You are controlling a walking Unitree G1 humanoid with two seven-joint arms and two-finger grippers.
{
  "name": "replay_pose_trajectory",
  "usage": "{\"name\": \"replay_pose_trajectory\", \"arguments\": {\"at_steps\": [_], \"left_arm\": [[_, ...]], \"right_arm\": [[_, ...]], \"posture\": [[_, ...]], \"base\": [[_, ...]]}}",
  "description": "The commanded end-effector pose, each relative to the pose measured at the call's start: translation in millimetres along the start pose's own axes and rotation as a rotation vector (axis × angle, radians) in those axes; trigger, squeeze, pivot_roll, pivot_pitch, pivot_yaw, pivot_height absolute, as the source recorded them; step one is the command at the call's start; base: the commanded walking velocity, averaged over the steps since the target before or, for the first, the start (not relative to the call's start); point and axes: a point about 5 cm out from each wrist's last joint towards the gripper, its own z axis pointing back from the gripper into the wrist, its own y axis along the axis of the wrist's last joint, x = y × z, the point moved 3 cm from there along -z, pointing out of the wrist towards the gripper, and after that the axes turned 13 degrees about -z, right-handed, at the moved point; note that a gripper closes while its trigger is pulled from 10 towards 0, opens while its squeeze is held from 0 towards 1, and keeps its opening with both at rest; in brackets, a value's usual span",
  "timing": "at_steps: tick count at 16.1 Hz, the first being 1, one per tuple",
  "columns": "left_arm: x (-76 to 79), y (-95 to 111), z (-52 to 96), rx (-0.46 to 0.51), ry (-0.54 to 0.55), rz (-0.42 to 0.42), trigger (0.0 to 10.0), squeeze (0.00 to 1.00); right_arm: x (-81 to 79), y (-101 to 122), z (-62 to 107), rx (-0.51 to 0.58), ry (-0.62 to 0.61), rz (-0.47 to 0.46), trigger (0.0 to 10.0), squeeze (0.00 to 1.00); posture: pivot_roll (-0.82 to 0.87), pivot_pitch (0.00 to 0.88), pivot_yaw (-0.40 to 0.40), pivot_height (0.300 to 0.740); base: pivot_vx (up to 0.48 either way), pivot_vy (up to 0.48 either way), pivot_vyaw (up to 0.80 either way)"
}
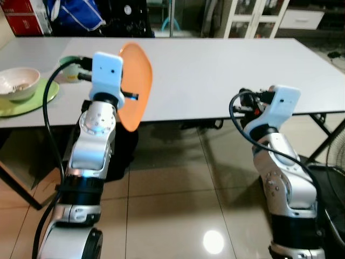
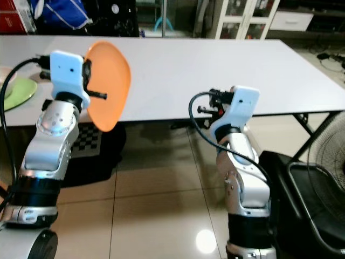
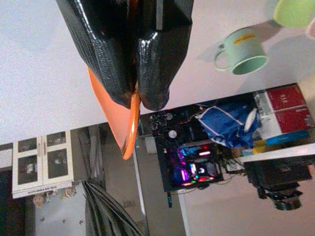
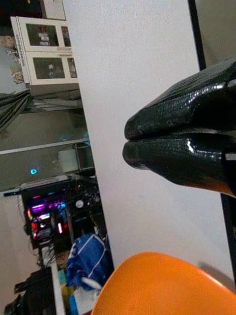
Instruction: Setting the table
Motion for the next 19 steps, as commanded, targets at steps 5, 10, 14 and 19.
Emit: {"name": "replay_pose_trajectory", "arguments": {"at_steps": [5, 10, 14, 19], "left_arm": [[19.0, 25.0, -7.9, 0.1, -0.057, 0.042, 10.0, 0.0], [34.5, 22.6, -11.4, 0.096, -0.109, 0.108, 10.0, 0.0], [37.2, 16.2, -16.9, 0.078, -0.121, 0.13, 10.0, 0.0], [46.9, -5.4, -26.3, -0.011, -0.134, 0.28, 10.0, 0.0]], "right_arm": [[2.2, -7.1, 3.2, -0.061, 0.014, 0.016, 10.0, 0.0], [0.1, -9.1, 4.7, -0.079, 0.031, 0.024, 10.0, 0.0], [-8.2, -16.5, 8.6, -0.139, 0.105, 0.021, 10.0, 0.0], [-4.3, -43.9, 20.3, -0.299, 0.101, 0.051, 10.0, 0.0]], "posture": [[0.01, 0.0, -0.013, 0.74], [0.0, 0.0, -0.008, 0.74], [-0.01, 0.0, -0.006, 0.74], [-0.03, 0.0, -0.006, 0.74]], "base": [[0.385, 0.0, 0.0], [0.385, 0.0, 0.0], [0.382, 0.0, 0.0], [0.38, 0.0, 0.0]]}}
